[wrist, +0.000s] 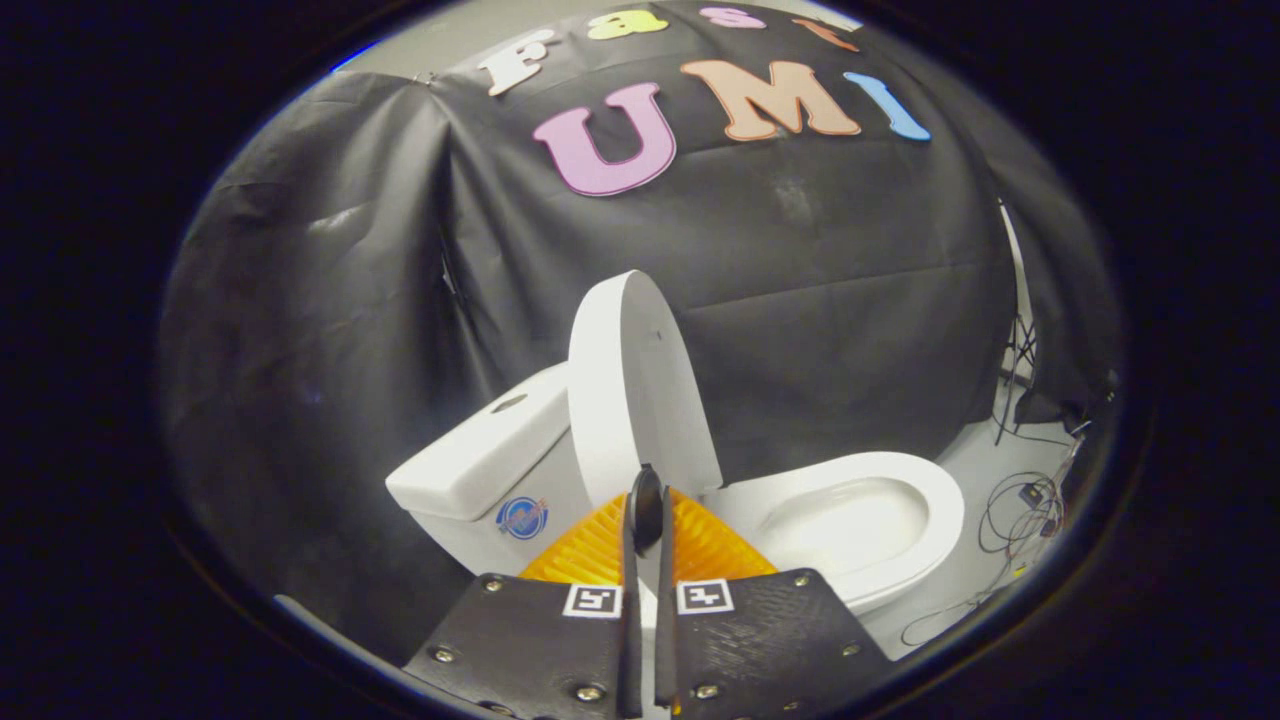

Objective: Open the toilet lid.

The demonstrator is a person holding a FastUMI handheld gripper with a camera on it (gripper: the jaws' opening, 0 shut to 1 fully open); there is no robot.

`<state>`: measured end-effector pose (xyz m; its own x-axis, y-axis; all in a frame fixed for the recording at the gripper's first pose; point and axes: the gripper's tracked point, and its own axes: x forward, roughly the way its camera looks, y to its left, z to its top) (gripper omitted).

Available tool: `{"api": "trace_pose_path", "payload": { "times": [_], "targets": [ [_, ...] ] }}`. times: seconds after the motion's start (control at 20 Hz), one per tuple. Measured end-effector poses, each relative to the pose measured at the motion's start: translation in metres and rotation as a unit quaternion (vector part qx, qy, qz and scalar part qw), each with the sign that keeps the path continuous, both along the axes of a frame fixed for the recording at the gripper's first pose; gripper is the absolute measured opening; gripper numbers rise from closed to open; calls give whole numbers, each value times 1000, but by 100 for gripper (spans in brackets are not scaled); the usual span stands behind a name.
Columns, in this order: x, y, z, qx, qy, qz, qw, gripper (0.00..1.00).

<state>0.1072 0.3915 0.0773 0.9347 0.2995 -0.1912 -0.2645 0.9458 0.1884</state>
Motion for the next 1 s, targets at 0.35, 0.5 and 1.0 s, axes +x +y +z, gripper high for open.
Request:
{"api": "trace_pose_path", "payload": {
  "times": [0.35,0.5,1.0],
  "targets": [
    [-2,15,-2,-32,-29,11,999,6],
    [-5,24,-4,-49,-40,18,998,6],
    [-6,49,-15,-67,-53,59,995,10]
  ]
}}
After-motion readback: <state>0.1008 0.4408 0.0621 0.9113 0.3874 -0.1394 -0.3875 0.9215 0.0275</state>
